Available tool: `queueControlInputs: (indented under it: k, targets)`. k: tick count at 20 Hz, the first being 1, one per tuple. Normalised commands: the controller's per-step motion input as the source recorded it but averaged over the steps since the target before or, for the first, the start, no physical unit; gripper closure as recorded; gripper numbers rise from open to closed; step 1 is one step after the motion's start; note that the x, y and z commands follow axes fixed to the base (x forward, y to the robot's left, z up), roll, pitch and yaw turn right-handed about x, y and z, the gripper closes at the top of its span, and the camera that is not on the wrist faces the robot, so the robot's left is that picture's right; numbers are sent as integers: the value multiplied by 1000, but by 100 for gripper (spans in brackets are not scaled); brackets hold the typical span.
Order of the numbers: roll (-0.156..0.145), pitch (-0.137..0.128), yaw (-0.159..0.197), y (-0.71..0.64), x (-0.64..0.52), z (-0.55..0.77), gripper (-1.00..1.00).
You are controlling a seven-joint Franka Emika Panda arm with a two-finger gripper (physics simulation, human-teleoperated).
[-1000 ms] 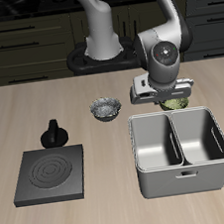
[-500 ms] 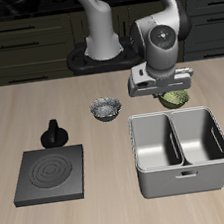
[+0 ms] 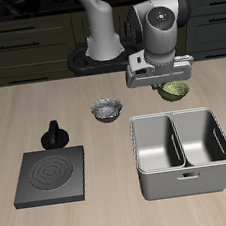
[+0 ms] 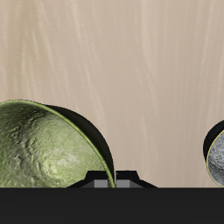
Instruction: Place the green bowl on the flat stove
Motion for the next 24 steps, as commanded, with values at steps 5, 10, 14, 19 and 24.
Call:
queueControlInputs:
  k: [5, 10, 14, 19, 24]
  targets:
    - [-3, -79, 27, -69, 7, 481, 100]
    - [1, -51, 38, -84, 25, 407, 100]
    - [-1, -85, 23, -59, -54, 436, 100]
    - [19, -43, 38, -6, -47, 272, 100]
    - [19, 30, 8, -119, 77, 30, 100]
